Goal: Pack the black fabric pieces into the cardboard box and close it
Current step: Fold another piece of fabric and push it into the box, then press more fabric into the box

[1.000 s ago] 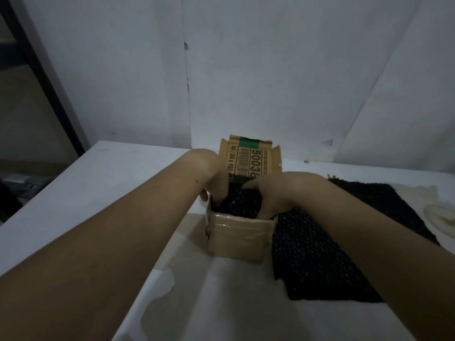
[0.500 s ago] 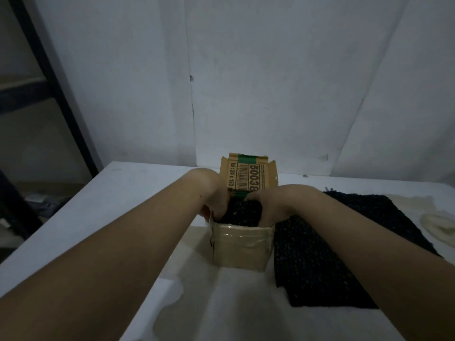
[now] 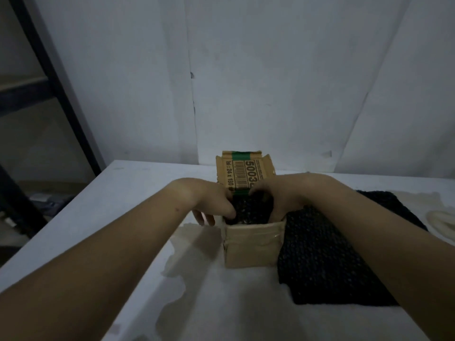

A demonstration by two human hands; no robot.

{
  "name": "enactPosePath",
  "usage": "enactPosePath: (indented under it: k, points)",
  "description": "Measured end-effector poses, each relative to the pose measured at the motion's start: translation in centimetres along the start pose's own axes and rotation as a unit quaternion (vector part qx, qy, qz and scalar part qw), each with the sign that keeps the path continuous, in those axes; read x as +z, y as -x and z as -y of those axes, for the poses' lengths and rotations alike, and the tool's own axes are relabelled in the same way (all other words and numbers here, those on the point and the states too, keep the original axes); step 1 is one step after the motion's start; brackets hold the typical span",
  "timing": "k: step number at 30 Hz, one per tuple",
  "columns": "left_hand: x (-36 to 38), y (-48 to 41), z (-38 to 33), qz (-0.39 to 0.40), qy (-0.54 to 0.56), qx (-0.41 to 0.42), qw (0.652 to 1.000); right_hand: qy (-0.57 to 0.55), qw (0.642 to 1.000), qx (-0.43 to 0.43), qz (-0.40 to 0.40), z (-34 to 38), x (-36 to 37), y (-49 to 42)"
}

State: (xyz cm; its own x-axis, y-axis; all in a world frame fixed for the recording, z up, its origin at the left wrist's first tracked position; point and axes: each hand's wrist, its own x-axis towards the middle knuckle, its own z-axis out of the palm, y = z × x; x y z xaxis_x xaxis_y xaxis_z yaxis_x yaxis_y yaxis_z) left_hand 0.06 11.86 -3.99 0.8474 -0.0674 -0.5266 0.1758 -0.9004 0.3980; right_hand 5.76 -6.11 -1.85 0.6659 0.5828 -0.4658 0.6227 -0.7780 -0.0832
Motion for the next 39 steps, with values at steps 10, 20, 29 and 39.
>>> enactPosePath:
  k: [10, 20, 29, 39]
  points:
    - [1.6, -1.6, 2.4, -0.121, -0.049, 0.080, 0.988, 0.010, 1.000, -0.007, -0.027, -0.1, 2.3, -0.6]
    - [1.2, 0.6, 1.3, -0.227, 0.024, 0.137, 0.964, -0.144, 0.980, -0.055, -0.126, -2.2, 1.5, 1.1]
    - [9.5, 3.0, -4.2, -0.371, -0.125, 0.295, 0.872, -0.228, 0.932, 0.009, -0.281, -9.6, 12.8, 8.6]
    - [12.5, 0.9, -2.5, -0.399, -0.170, 0.253, 0.865, -0.245, 0.930, 0.072, -0.265, -12.6, 20.3, 8.8]
